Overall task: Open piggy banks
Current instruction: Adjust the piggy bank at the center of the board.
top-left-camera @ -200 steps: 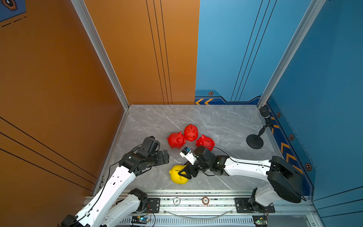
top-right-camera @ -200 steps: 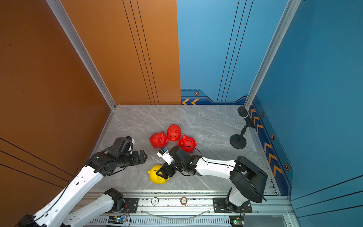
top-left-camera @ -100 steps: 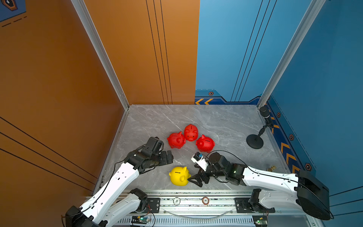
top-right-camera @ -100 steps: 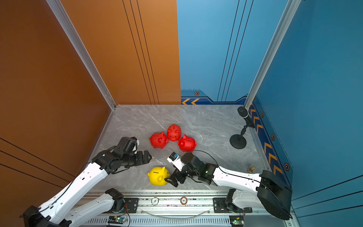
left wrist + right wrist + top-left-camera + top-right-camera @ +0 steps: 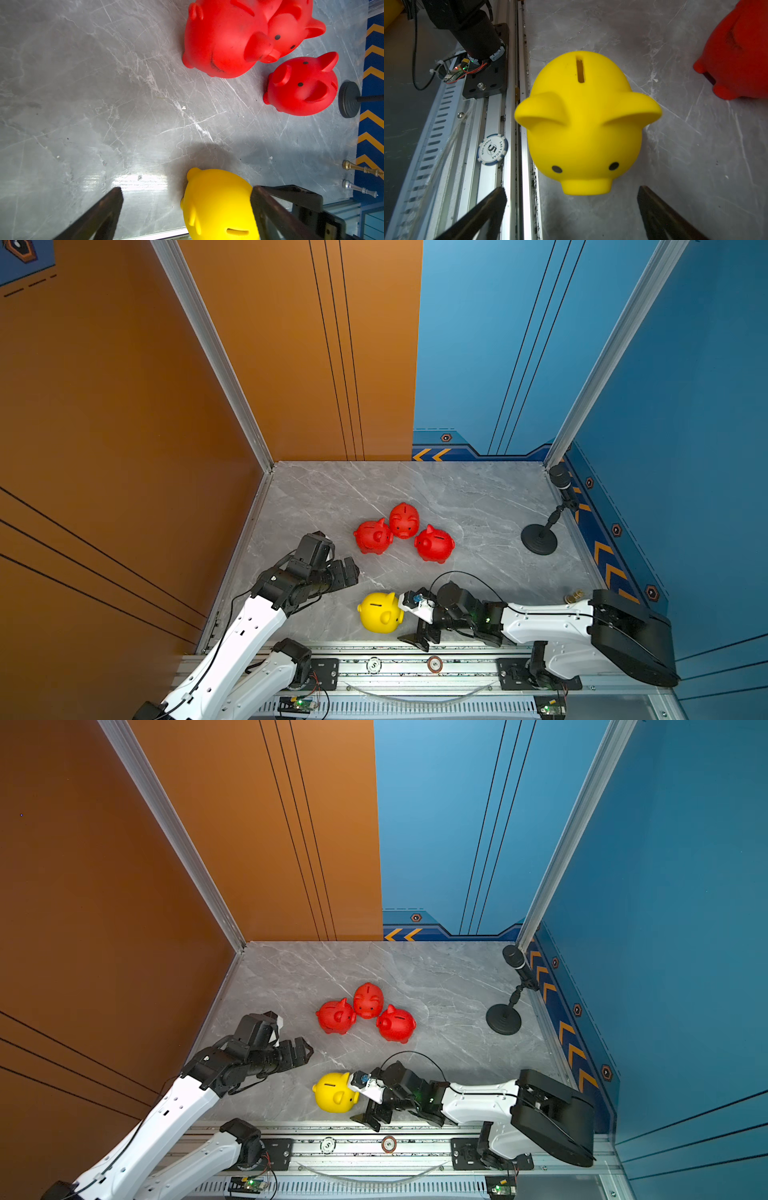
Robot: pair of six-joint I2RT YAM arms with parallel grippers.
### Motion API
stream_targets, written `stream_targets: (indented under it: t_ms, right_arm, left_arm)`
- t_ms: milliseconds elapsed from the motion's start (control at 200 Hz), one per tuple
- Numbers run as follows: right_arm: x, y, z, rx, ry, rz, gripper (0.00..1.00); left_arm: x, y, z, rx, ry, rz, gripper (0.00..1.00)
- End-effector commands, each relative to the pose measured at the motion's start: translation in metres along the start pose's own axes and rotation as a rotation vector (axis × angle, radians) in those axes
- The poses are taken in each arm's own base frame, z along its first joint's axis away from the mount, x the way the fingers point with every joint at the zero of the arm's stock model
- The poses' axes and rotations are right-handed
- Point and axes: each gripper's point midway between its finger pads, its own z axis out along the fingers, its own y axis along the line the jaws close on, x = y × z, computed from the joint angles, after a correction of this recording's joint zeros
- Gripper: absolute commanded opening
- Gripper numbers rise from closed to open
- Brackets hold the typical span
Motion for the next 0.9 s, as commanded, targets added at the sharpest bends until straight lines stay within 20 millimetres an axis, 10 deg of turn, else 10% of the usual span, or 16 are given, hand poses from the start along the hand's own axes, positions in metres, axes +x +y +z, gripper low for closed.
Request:
stream_targets:
  t_ms: [0,651,891]
  right_arm:
    - [-0.033,-0.004,0.012,-0.011,-0.104,-0.080,1.00]
    - [-0.072,-0.013,0.062,-0.010,-0.217,-0.078,1.00]
    - [-0.078,-0.063,0.075,0.279,-0.225,0.065,1.00]
  left_arm:
    - [0.006,0.004,0.002,0.010,0.017,-0.020,0.98]
    - [-0.004,0.022,0.000,-0.020,-0.026,-0.083,0.98]
    - [-0.009,0.039,-0.002,-0.054,-0.062,-0.156,0.98]
